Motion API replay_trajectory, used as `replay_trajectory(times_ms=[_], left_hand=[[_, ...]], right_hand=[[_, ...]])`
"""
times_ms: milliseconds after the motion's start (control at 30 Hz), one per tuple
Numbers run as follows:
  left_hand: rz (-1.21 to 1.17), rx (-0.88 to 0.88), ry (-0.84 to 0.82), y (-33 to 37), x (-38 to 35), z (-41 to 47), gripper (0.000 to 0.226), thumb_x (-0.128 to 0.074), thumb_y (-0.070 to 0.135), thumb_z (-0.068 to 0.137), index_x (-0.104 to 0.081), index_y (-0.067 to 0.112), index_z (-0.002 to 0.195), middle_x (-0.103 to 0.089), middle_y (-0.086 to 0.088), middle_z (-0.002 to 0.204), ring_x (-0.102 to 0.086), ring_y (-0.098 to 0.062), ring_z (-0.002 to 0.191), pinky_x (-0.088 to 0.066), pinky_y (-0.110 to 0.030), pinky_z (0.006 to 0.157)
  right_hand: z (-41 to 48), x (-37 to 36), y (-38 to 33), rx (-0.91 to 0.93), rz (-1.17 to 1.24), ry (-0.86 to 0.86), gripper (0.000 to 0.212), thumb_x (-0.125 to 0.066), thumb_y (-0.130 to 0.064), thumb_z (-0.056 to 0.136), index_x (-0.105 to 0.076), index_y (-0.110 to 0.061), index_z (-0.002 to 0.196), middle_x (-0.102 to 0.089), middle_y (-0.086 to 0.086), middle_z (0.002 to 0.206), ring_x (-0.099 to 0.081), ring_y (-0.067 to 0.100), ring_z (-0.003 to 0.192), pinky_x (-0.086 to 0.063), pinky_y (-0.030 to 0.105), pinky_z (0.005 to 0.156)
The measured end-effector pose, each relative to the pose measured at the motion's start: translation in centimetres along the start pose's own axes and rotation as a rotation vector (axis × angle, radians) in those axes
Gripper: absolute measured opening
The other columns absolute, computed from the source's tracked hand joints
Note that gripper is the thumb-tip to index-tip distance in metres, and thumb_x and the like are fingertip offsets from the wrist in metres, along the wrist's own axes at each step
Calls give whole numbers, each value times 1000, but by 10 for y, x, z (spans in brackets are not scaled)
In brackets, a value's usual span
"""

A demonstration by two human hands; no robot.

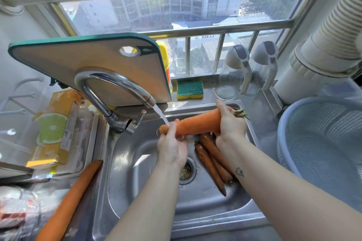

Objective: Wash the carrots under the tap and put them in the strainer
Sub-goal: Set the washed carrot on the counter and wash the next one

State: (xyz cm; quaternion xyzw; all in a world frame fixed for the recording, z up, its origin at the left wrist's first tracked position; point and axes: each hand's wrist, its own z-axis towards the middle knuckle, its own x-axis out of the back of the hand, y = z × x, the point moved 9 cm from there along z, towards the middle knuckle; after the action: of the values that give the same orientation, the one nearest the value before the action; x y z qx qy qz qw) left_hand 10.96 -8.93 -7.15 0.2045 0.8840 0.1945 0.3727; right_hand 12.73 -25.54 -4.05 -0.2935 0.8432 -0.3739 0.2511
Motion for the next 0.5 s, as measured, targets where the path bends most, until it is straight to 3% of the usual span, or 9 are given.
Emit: replay_trajectory(times_ms=[100, 233, 267, 400, 500], left_hand=[[63, -126, 134, 8, 5, 3, 37, -48, -6, 94, -37, 19, 119, -55, -10, 89, -56, -16, 74, -48, -32, 74], [113, -178, 341, 11, 19, 12, 7, -38, 10, 99, -43, 7, 104, -54, -6, 70, -55, -14, 53, -47, -26, 56], [65, -146, 356, 10, 19, 13, 12, -34, 13, 101, -43, 5, 100, -52, -6, 65, -54, -14, 48, -46, -25, 51], [-62, 61, 303, 4, 9, 22, 21, -31, 12, 100, -44, 10, 83, -48, -5, 65, -52, -17, 53, -47, -24, 44], [-112, 211, 91, -2, -8, 26, 27, -34, 13, 101, -46, 13, 77, -49, 0, 73, -55, -16, 68, -54, -28, 51]], right_hand=[[-7, 13, 8, -49, 11, 28, 25, -80, -17, 73, -55, -18, 73, -60, 2, 81, -59, 20, 79, -52, 49, 91], [-20, 12, 12, -20, 8, 2, 20, -74, -9, 75, -59, -18, 66, -57, 3, 73, -56, 21, 74, -52, 47, 84], [-22, 10, 10, 3, 5, -16, 20, -74, -8, 74, -62, -19, 62, -58, 3, 71, -56, 21, 74, -52, 47, 82], [-22, 6, -5, 88, 28, -81, 23, -73, -6, 71, -66, -22, 57, -58, 4, 70, -55, 21, 72, -50, 41, 70], [-16, 13, -24, 114, 96, -45, 24, -70, -2, 76, -58, -19, 65, -54, 2, 67, -50, 16, 63, -44, 28, 59]])
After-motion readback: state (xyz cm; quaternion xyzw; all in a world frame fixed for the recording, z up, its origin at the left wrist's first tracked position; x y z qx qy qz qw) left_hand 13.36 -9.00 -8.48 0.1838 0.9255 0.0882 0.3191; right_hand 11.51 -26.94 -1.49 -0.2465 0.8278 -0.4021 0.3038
